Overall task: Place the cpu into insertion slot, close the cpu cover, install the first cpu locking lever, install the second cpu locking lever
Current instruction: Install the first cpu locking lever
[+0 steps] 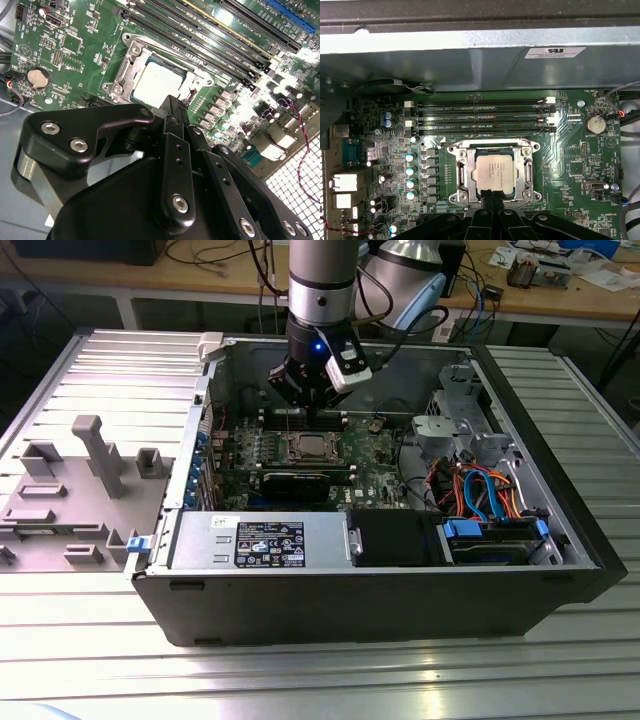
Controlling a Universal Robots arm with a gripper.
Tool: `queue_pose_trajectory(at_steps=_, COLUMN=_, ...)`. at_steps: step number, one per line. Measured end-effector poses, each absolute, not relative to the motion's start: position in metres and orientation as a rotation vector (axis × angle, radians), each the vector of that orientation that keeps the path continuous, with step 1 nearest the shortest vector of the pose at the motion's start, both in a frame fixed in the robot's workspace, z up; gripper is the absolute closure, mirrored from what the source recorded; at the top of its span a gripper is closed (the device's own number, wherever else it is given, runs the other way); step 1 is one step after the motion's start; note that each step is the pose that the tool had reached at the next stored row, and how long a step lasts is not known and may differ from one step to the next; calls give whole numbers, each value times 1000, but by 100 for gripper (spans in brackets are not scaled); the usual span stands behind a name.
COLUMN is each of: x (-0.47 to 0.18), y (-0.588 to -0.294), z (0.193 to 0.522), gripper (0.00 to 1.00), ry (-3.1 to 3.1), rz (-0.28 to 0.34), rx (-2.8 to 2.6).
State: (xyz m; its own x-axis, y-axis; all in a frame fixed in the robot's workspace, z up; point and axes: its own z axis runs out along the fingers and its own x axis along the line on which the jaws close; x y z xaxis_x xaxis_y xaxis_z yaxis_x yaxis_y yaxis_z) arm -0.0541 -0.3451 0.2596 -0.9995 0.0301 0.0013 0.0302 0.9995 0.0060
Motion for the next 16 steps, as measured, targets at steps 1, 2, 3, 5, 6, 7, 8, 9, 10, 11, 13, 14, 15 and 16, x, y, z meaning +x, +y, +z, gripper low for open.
queue_pose_trajectory(at_steps=1, x=-54, y=-345, z=260, gripper=89, ry=-3140, rz=-9, rx=-47)
queue_pose_trajectory(at_steps=2, x=-54, y=-345, z=260, gripper=89, ry=-3140, rz=-9, rx=-47)
queue_pose_trajectory(at_steps=3, x=-54, y=-345, z=260, gripper=89, ry=-3140, rz=-9, rx=-47)
queue_pose_trajectory(at_steps=5, x=-54, y=-345, z=260, gripper=89, ry=-3140, rz=-9, rx=-47)
queue_pose_trajectory(at_steps=6, x=-54, y=-345, z=260, gripper=89, ry=-3140, rz=-9, rx=-47)
queue_pose_trajectory(at_steps=7, x=-54, y=-345, z=259, gripper=89, ry=-3140, rz=-10, rx=-47)
queue_pose_trajectory(at_steps=8, x=-54, y=-345, z=259, gripper=89, ry=-3140, rz=-9, rx=-47)
queue_pose_trajectory(at_steps=9, x=-54, y=-345, z=259, gripper=89, ry=-3140, rz=-10, rx=-47)
queue_pose_trajectory(at_steps=10, x=-54, y=-345, z=259, gripper=89, ry=-3141, rz=-10, rx=-48)
queue_pose_trajectory(at_steps=11, x=-54, y=-345, z=259, gripper=89, ry=-3153, rz=-10, rx=-48)
queue_pose_trajectory(at_steps=13, x=-55, y=-345, z=259, gripper=89, ry=-3164, rz=-10, rx=-46)
queue_pose_trajectory(at_steps=14, x=-55, y=-345, z=259, gripper=89, ry=-3164, rz=-10, rx=-18)
queue_pose_trajectory(at_steps=15, x=-55, y=-345, z=259, gripper=89, ry=-3163, rz=-11, rx=25)
queue_pose_trajectory(at_steps=16, x=-55, y=-345, z=259, gripper=89, ry=-3163, rz=-11, rx=44)
